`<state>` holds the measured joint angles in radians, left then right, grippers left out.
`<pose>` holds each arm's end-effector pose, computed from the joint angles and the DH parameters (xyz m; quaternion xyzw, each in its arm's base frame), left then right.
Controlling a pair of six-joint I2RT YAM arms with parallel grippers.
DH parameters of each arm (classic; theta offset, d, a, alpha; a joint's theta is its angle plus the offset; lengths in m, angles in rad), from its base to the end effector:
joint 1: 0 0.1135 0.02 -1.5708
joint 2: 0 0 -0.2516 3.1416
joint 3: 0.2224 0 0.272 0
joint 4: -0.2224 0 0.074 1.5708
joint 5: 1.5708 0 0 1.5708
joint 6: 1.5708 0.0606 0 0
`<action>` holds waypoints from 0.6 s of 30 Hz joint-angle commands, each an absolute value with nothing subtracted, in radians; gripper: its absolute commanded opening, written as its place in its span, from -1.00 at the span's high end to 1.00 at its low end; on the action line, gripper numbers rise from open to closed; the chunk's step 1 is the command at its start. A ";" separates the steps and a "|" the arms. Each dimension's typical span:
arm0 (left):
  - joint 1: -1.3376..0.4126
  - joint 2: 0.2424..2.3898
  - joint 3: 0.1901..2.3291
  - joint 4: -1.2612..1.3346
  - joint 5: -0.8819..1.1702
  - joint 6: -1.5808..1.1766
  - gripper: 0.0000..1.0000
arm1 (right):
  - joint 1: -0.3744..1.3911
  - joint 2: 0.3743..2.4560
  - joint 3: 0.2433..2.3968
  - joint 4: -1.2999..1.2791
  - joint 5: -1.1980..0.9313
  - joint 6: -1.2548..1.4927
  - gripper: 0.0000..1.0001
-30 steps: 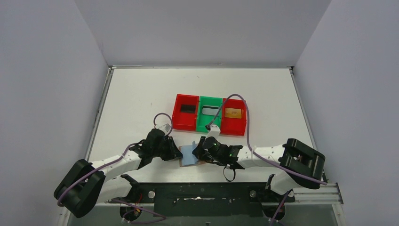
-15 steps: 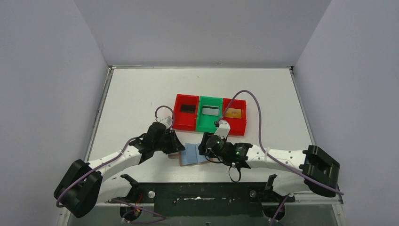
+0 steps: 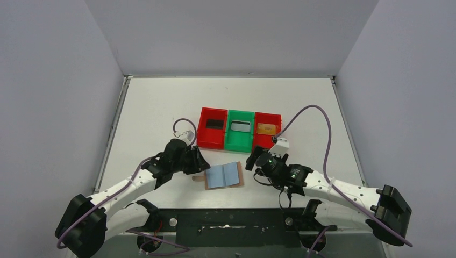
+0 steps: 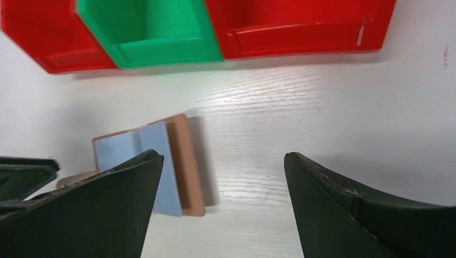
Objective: Take the credit cards out of the card holder
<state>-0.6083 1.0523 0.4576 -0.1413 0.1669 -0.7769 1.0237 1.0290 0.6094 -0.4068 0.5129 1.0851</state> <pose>0.1976 -0.1499 0.1433 -0.0430 0.9106 -0.3166 0.2622 0.1518 0.1920 0.1825 0.1199 0.8978 0.1892 0.3792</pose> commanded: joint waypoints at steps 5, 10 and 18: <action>-0.610 0.966 0.491 -0.173 0.099 -0.770 0.18 | 0.873 1.055 0.464 -0.109 0.163 1.006 -0.45; -0.608 0.898 0.491 -0.215 0.033 -0.774 0.02 | 0.875 1.138 0.467 0.018 0.062 0.965 -0.44; -0.603 0.760 0.551 -0.377 -0.230 -0.808 -0.51 | 0.920 1.281 0.609 -0.052 0.112 0.906 -0.16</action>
<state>-0.6071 0.8192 0.4606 -0.2783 -0.0296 -0.7830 0.8833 1.2873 0.4980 -0.0452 0.0479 0.9600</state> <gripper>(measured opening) 0.683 0.558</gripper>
